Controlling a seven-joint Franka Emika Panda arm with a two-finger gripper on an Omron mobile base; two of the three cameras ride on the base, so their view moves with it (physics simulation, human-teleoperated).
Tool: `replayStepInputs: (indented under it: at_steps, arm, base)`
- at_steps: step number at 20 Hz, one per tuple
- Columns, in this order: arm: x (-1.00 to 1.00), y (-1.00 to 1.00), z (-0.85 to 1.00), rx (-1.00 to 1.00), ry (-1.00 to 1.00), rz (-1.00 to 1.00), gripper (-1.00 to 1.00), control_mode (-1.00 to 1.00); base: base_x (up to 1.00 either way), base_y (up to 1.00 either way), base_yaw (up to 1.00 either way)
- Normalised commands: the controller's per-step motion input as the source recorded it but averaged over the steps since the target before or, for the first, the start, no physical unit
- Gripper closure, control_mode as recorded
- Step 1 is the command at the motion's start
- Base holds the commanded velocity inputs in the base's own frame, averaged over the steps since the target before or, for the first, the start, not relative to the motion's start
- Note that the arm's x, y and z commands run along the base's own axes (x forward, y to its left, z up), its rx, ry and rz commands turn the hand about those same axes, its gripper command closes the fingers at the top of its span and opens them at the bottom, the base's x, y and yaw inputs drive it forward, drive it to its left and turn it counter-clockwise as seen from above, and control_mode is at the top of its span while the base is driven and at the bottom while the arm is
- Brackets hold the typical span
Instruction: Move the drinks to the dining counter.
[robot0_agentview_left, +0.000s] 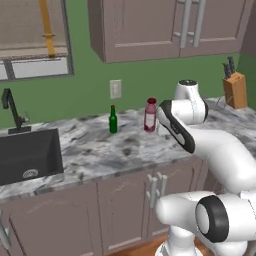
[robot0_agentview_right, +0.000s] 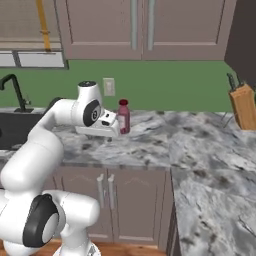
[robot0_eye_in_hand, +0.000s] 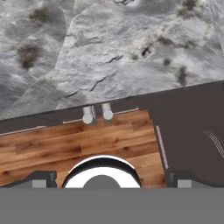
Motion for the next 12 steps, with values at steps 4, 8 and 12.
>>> replayStepInputs:
  at_steps: [4, 8, 12]
  arm:
    - [0.00, 0.00, 0.00, 0.00, 0.00, 0.00, -1.00, 1.00]
    - [0.00, 0.00, 0.00, 0.00, 0.00, 0.00, -1.00, 1.00]
    - [0.00, 0.00, 0.00, 0.00, 0.00, 0.00, -1.00, 1.00]
  base:
    - [0.46, -0.39, 0.09]
    - [0.56, -0.04, 0.15]
    - [0.43, 0.00, 0.21]
